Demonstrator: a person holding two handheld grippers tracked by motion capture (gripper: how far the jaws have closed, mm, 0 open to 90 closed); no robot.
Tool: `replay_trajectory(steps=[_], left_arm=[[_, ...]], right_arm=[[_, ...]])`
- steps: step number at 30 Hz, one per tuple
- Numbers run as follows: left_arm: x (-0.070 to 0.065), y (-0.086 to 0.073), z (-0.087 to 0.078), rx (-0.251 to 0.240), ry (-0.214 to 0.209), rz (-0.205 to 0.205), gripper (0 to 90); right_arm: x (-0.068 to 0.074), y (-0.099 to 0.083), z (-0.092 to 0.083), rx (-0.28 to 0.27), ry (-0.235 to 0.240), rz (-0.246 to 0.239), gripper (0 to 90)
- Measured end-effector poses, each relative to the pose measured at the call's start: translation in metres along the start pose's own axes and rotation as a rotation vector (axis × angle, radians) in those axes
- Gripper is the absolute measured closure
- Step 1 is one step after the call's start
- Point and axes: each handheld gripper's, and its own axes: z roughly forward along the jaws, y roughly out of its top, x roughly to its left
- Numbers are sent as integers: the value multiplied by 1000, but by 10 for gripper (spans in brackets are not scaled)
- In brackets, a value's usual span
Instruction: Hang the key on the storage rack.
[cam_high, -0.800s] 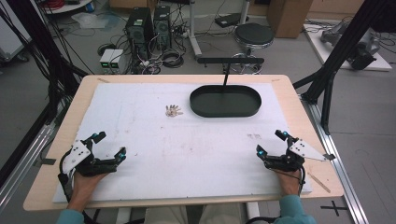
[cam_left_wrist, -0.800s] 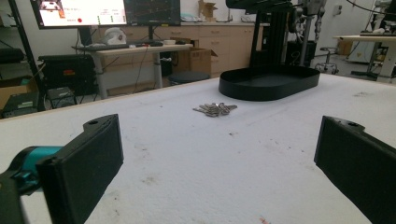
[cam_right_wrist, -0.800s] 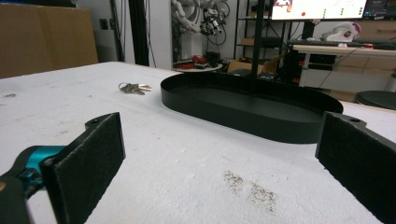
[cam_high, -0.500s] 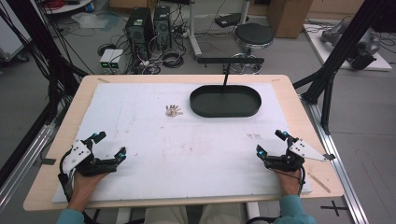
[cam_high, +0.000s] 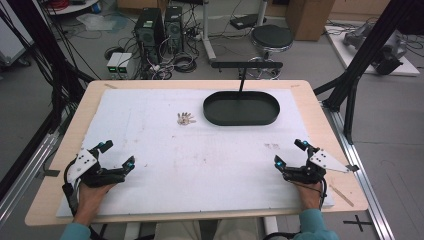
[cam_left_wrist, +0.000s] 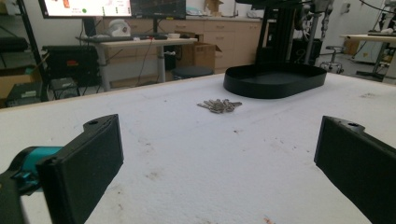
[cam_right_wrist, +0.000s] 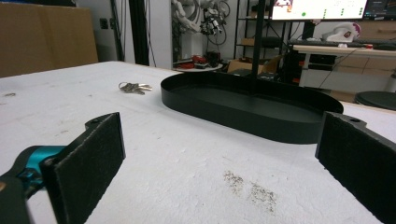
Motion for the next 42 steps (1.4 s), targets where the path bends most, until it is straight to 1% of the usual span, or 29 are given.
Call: replay_trajectory(steps=[2,3,5,6,7,10,12,13,14,17,20,22,23,24,26,28,29,31,33,34,36,39,40,41,42], left_arm=[[1,6,1,9,-10,27,17],[2,10,3,15,-19,33,17],[4,18,6,21,-36,32,17],[5,22,8,37,-39,34,17],[6,26,10,43,-46,38,17],[8,40,18,59,-62,65,17],[10,50,25,86,-85,71,17],[11,59,34,109,-104,77,17],[11,59,34,109,-104,77,17],[12,72,47,163,-133,95,17],[12,83,60,196,-166,97,17],[11,90,69,231,-178,121,17],[11,96,78,263,-190,140,17],[11,96,78,263,-190,140,17],[11,101,88,300,-202,149,17],[11,107,98,339,-213,167,17],[10,109,104,353,-221,169,17],[9,114,112,365,-235,172,17],[8,118,120,379,-240,190,17],[7,120,123,384,-241,202,17],[6,123,129,393,-244,216,17],[6,127,138,408,-241,221,17],[6,128,141,414,-242,216,17],[7,129,145,429,-238,219,17],[7,130,149,438,-241,213,17]], right_arm=[[0,0,0,0,1,0,5],[-1,0,0,-5,-2,-9,5],[-1,0,0,-5,0,-7,5],[-1,0,0,-4,0,-7,5],[-1,0,0,-4,0,-7,5],[0,0,0,-3,-1,-3,5],[0,0,0,-3,-1,-3,5],[-1,0,0,-8,-1,-2,5],[-1,0,0,-8,-1,-2,5],[-1,0,-1,-6,-2,5,5],[-1,0,-1,-7,0,0,5],[-1,0,-1,-8,-1,3,5],[-1,0,-1,-7,0,2,5],[-1,0,-1,-7,0,2,5],[-1,0,-1,-7,0,3,5],[-1,0,-1,-7,2,3,5],[-1,0,-1,-6,1,5,5],[-1,0,-1,-9,3,7,5],[-1,0,-1,-8,2,8,5],[-2,0,0,-12,-2,1,5],[-1,0,-1,-9,0,8,5],[-1,0,-1,-7,1,6,5],[-1,0,-1,-6,-1,5,5],[-1,0,-1,-6,-1,6,5],[-1,0,-1,-6,-1,6,5]])
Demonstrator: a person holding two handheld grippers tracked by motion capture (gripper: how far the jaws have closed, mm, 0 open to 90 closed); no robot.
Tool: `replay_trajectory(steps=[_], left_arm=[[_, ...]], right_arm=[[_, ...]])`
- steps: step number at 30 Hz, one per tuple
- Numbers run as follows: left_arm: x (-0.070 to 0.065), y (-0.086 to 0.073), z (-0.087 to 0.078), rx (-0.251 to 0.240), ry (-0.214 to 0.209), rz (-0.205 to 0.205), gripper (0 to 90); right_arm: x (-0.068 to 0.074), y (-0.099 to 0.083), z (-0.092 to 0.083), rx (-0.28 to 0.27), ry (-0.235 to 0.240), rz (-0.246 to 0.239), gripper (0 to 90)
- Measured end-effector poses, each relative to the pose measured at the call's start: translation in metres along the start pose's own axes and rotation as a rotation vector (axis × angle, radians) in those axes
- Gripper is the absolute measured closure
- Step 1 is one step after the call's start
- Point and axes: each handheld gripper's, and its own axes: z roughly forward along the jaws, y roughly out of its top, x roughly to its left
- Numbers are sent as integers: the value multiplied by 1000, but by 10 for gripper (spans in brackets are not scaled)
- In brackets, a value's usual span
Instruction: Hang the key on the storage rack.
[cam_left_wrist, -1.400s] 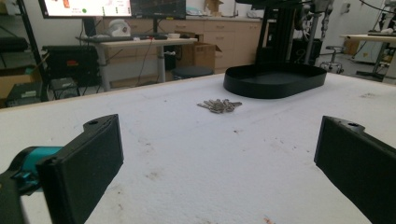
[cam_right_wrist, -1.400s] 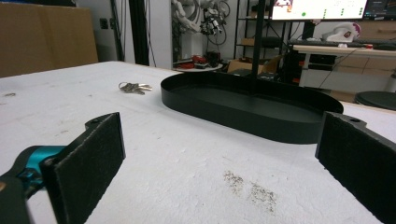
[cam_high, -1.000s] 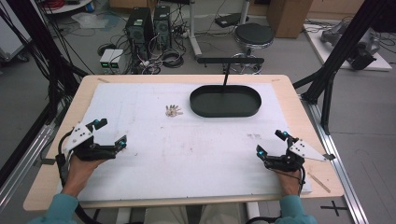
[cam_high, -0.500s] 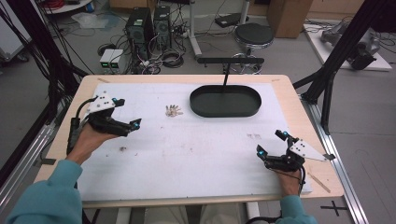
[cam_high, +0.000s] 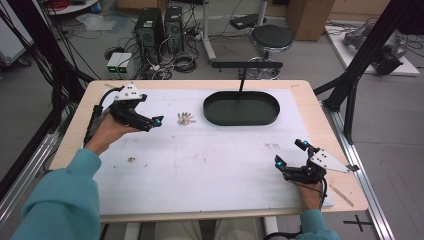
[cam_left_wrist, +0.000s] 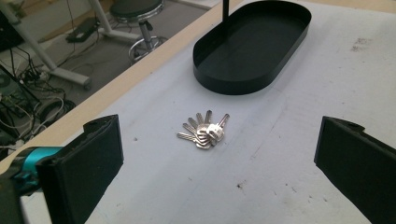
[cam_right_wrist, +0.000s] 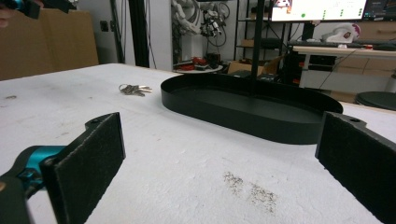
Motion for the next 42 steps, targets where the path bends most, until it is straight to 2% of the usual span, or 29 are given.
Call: replay_trajectory(steps=[3,8,14,28,34,37,42], left_arm=[[3,6,8,24,-6,-5,17],[10,14,30,92,-12,-17,17],[12,17,57,151,-8,-4,17],[12,5,97,273,45,-6,17],[10,0,110,329,54,-2,18],[7,1,117,345,59,2,120],[5,0,125,379,65,3,122]], right_arm=[[0,0,0,-1,1,0,5],[-1,0,0,-7,-2,-5,5],[0,0,0,-2,2,3,5],[-1,0,0,-3,-1,3,5],[-1,0,0,-4,-1,3,5],[-1,0,0,-6,-3,7,5],[-1,0,0,-5,-1,8,5]])
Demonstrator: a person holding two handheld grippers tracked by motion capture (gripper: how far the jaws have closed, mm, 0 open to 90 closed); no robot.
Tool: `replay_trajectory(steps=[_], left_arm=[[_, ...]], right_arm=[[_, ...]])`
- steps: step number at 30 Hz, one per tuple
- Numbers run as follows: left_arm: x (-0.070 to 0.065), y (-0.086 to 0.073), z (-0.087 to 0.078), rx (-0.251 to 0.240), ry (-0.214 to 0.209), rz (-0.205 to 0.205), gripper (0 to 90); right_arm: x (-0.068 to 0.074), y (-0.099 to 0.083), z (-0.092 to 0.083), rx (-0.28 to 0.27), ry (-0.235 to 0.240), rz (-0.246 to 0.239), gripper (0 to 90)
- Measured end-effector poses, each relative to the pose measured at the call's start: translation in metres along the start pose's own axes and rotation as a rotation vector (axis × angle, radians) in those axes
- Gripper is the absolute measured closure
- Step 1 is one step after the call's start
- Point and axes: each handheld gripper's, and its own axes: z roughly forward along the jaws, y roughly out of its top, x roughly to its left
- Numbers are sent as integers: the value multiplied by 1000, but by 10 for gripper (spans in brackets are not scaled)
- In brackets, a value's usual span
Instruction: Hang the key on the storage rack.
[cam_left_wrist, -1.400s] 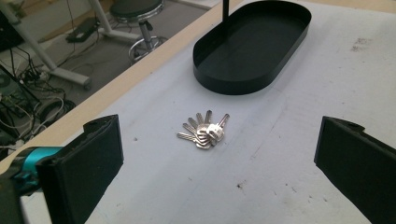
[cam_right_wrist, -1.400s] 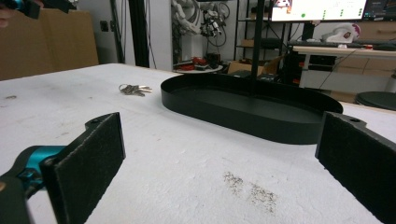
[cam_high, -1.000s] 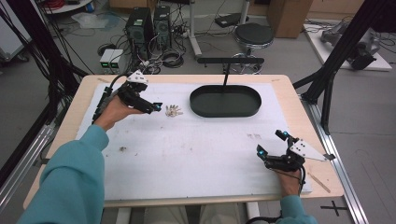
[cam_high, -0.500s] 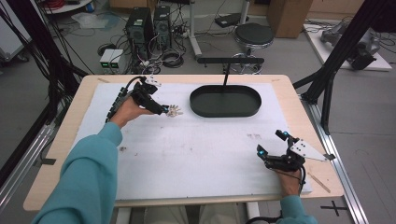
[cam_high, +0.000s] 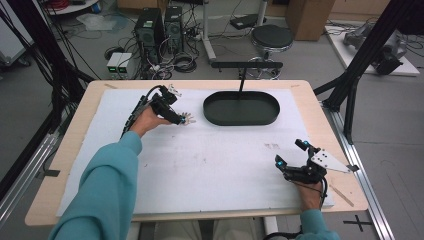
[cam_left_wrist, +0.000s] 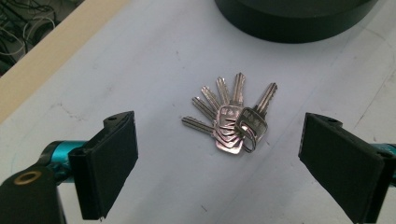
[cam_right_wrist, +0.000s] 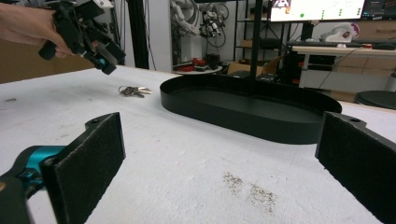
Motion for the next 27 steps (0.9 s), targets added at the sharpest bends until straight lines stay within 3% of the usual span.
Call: replay_trajectory(steps=[5,11,19,27], left_arm=[[-3,-1,7,32,-9,-8,122],[-5,-1,12,68,10,-7,168],[-10,-2,18,121,30,-7,301],[-13,-2,21,134,35,-9,403]], right_arm=[[0,0,0,2,0,4,5],[0,0,0,0,-1,3,5],[0,0,0,-1,-2,4,5],[0,0,0,-6,-3,1,5]])
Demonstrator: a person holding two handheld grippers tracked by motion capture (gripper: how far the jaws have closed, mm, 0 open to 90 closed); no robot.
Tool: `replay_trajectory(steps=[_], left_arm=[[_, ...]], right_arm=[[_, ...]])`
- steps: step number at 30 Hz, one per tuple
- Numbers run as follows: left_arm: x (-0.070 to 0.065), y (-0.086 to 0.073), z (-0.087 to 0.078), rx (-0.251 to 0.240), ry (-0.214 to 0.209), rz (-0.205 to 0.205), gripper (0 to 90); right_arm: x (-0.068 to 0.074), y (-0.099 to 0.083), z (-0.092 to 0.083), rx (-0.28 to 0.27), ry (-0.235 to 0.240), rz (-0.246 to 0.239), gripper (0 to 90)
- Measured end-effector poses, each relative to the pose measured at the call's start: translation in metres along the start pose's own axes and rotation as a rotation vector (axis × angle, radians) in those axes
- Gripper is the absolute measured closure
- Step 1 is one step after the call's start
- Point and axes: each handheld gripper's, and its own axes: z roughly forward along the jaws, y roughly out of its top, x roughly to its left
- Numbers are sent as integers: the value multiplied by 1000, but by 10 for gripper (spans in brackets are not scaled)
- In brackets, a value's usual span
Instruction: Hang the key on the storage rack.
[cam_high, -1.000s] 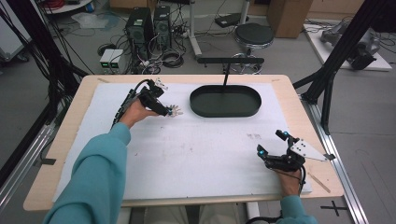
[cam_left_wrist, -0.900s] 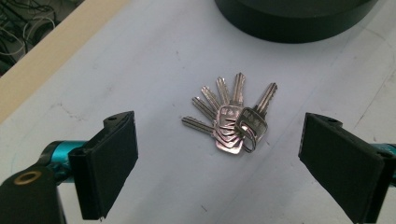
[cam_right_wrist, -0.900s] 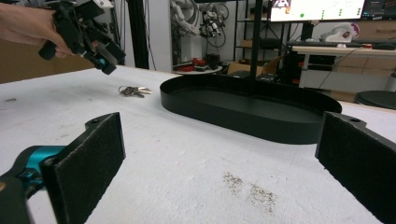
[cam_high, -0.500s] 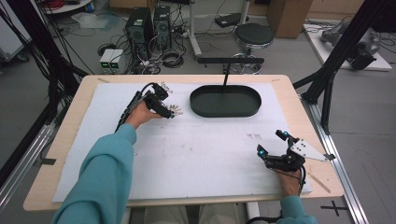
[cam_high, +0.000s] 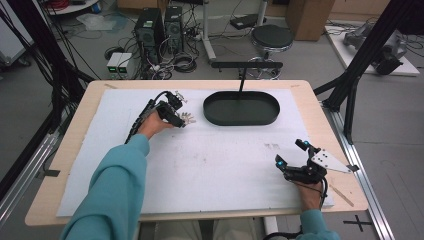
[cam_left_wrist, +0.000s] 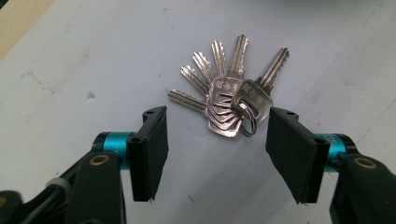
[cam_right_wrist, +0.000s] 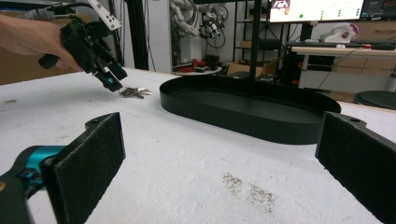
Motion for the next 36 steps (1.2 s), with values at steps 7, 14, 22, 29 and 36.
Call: replay_trajectory(steps=[7,14,22,29,36], left_arm=[[0,0,0,8,2,6,509],[-3,1,1,15,-7,13,617],[-5,1,2,21,-11,16,737],[-4,1,2,20,-19,10,820],[-4,1,2,13,-35,-1,842]], right_arm=[[0,0,0,2,1,5,5],[0,0,0,2,0,6,5],[0,0,0,3,0,8,5],[0,0,0,2,1,7,5],[0,0,0,2,0,6,5]])
